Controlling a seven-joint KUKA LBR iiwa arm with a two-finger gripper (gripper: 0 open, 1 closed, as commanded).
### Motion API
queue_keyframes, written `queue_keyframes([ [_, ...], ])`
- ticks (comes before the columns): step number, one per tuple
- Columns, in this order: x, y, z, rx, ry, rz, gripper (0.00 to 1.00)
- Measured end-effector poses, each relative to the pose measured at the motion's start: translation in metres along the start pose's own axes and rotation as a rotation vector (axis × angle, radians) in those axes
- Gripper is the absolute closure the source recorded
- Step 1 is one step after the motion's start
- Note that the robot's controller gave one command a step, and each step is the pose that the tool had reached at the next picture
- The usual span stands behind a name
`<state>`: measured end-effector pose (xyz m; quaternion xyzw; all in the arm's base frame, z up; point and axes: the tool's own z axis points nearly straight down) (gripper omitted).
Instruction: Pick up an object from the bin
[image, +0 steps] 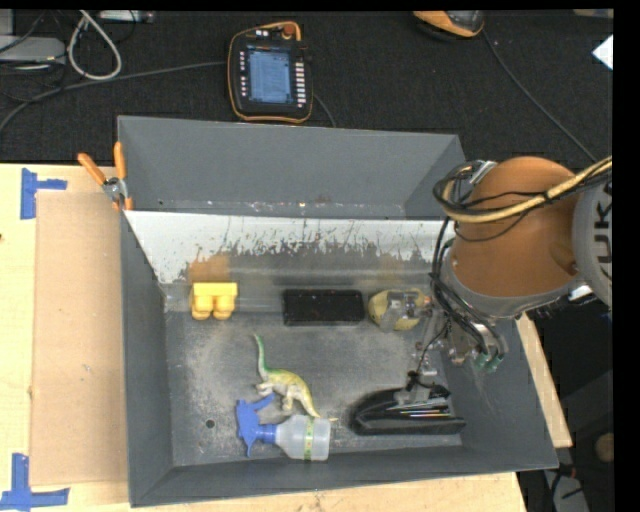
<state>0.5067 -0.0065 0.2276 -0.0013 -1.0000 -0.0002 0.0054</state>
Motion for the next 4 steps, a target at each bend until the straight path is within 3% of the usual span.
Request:
queue_keyframes([
  [1, -0.001, 0.000, -0.004, 0.000, -0.009, 0.000, 0.00],
  [2, 0.011, -0.054, 0.108, 0.001, -0.007, -0.226, 0.00],
  [3, 0.026, -0.072, 0.073, 0.001, -0.014, -0.347, 0.00],
  [4, 0.000, -0.097, 0.119, -0.002, 0.001, -0.228, 0.00],
])
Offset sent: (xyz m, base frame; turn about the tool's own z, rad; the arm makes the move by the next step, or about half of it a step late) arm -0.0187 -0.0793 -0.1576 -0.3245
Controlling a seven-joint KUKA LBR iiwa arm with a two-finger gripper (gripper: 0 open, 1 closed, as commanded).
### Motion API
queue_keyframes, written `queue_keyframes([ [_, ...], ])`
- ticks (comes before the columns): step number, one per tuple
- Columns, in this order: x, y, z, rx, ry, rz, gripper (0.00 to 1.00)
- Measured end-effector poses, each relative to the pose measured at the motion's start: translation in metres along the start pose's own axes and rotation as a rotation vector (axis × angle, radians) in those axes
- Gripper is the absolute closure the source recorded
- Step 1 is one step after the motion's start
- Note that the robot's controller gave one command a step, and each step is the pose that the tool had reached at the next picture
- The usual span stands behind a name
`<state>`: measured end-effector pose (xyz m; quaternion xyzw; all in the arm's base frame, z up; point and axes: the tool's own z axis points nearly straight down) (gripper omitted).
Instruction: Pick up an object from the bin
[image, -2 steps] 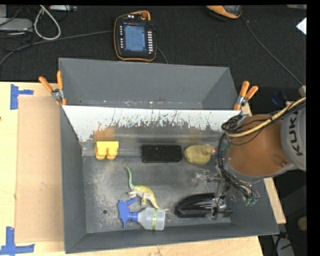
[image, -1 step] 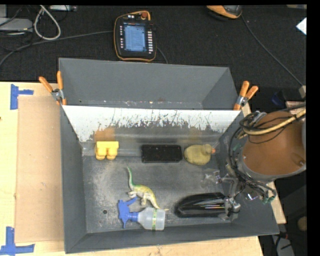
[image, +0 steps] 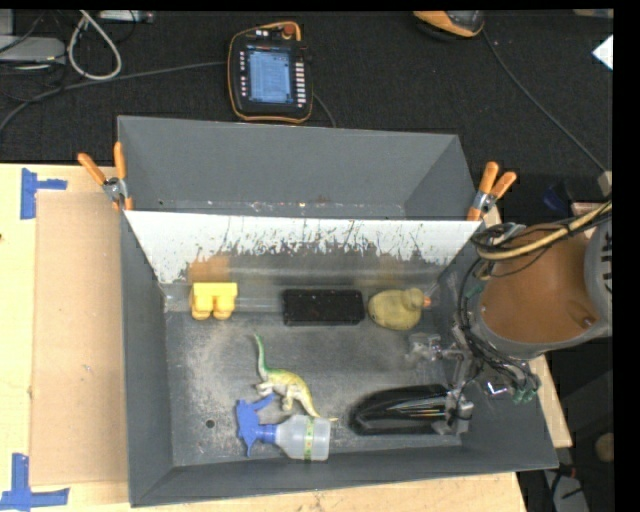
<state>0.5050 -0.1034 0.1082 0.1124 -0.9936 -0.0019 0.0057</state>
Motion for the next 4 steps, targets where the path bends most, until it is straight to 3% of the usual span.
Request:
queue_keyframes([
  [1, -0.009, -0.014, 0.038, -0.003, -0.008, -0.206, 0.00],
  [2, -0.006, -0.006, 0.034, 0.002, -0.011, 0.062, 1.00],
  [4, -0.006, -0.005, 0.027, 0.001, -0.011, 0.061, 1.00],
])
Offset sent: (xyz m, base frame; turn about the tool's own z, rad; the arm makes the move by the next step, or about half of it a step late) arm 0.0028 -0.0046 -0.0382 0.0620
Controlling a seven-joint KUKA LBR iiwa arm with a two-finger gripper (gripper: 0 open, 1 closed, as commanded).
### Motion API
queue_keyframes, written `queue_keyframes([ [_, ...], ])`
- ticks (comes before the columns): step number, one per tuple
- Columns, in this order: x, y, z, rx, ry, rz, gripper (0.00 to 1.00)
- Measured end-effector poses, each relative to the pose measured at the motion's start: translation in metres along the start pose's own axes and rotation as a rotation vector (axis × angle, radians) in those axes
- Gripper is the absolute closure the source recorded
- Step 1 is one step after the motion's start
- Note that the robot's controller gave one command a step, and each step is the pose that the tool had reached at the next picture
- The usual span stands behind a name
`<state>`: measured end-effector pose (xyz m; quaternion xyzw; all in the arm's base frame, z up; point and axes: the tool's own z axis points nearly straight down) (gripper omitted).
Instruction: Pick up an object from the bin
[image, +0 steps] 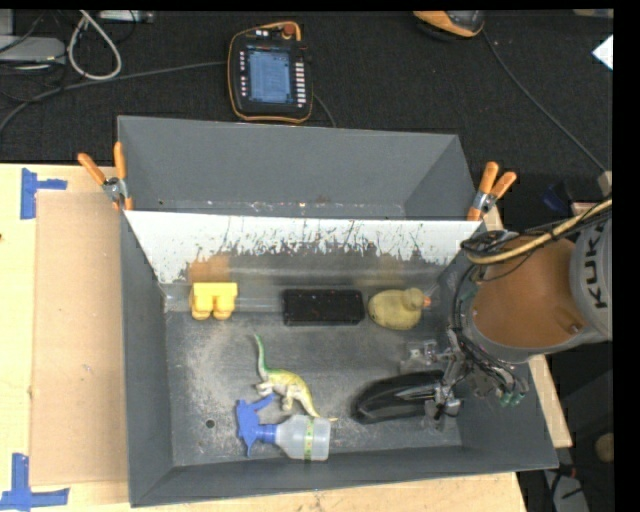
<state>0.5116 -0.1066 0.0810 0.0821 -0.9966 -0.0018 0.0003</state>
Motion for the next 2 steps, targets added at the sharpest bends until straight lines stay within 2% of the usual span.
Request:
queue_keyframes([
  [2, 0.000, 0.003, -0.021, -0.005, 0.001, 0.000, 1.00],
])
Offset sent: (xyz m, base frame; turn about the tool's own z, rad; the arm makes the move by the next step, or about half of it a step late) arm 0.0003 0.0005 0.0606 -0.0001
